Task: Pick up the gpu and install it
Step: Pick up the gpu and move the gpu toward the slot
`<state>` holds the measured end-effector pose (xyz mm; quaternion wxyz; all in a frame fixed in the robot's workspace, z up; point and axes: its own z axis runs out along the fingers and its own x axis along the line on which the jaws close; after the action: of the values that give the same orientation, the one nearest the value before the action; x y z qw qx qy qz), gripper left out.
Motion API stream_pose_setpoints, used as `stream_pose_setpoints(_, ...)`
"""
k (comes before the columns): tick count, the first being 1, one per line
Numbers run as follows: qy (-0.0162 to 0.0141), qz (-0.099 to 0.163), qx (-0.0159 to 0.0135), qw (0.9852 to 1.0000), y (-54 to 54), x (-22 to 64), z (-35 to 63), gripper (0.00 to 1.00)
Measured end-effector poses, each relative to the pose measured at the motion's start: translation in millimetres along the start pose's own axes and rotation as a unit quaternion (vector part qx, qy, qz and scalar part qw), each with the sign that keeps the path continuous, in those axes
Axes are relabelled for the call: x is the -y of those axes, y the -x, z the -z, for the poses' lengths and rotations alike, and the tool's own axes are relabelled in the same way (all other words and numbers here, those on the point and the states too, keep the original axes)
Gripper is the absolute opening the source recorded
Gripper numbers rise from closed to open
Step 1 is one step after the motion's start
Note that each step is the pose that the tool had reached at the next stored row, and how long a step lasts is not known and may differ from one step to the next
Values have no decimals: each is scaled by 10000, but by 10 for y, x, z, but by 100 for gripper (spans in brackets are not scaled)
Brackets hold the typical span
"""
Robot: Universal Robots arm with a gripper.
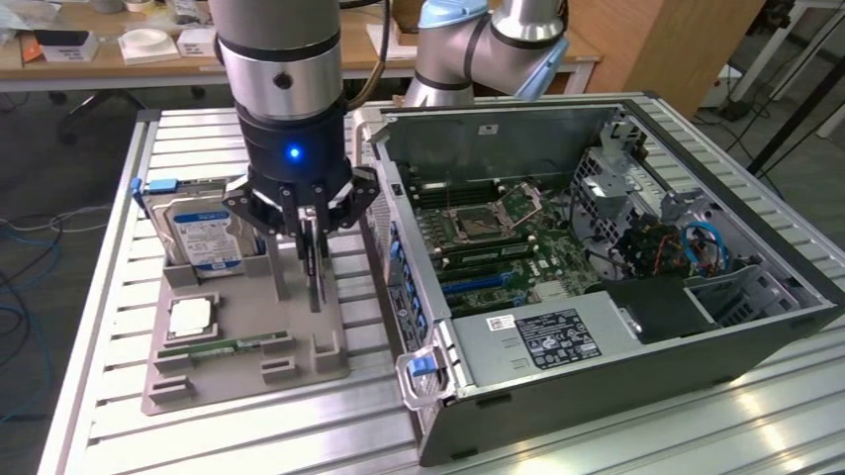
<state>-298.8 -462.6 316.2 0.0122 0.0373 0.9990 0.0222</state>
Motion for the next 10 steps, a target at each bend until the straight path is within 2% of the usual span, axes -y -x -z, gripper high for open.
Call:
stream_pose_setpoints(4, -4, -3, -57, 10000, 38, -4, 10, 26)
stream_pose_setpoints(7, -9, -6, -122, 9999, 76, -7, 20, 26)
stream_pose_setpoints(10, -12, -7, -149, 9999, 88, -8, 35, 26)
